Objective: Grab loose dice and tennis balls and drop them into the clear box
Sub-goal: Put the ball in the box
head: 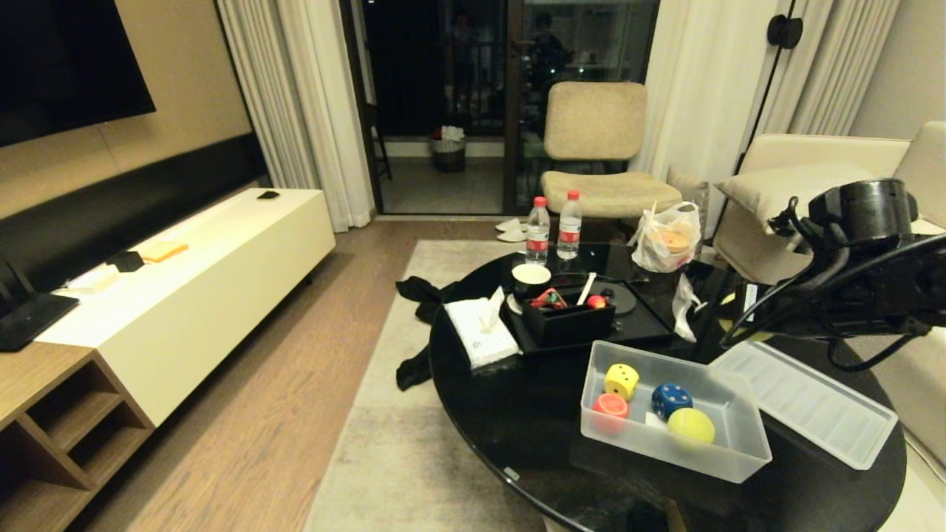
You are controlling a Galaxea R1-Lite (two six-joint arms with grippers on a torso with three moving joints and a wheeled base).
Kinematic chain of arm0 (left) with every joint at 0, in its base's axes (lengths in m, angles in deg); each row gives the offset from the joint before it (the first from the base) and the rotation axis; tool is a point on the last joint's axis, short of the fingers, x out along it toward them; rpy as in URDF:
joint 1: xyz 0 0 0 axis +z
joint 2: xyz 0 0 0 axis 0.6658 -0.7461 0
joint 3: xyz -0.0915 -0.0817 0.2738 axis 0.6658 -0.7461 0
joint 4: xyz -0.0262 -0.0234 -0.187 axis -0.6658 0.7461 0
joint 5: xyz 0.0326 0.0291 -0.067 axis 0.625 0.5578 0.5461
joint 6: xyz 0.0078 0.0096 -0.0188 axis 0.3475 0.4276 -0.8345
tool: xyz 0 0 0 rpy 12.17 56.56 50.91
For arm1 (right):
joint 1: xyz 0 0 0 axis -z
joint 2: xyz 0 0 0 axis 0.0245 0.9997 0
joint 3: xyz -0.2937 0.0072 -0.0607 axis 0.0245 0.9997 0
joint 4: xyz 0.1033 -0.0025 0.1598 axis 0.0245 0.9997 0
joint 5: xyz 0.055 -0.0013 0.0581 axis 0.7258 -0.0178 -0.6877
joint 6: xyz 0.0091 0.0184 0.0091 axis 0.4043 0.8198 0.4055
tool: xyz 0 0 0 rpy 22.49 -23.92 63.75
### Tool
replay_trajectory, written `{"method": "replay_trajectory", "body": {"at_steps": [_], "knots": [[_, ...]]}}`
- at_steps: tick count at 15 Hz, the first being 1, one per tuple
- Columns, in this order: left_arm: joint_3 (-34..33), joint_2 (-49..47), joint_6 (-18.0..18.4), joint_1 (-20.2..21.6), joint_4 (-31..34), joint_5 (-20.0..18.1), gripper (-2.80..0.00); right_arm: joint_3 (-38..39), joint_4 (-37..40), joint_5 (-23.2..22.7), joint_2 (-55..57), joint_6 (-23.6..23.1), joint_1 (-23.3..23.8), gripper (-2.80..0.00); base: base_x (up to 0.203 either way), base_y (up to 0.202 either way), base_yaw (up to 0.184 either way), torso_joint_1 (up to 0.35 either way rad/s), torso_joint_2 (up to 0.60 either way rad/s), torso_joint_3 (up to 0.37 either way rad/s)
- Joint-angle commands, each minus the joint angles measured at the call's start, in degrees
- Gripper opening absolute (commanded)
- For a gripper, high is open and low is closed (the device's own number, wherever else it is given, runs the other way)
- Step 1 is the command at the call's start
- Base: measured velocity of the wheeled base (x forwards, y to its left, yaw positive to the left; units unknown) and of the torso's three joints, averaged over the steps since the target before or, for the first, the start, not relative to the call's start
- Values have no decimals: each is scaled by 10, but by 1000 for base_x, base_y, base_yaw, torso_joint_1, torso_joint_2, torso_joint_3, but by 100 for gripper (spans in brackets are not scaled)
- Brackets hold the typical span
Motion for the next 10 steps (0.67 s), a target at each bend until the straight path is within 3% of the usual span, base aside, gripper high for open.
{"method": "replay_trajectory", "body": {"at_steps": [1,10], "knots": [[-1,0,0,0,0,0,-280,-31,1,3,66,0,-1,-280,0,0,0,0,0,0],[-1,0,0,0,0,0,-280,-44,0,13,173,0,-1,-280,0,0,0,0,0,0]]}}
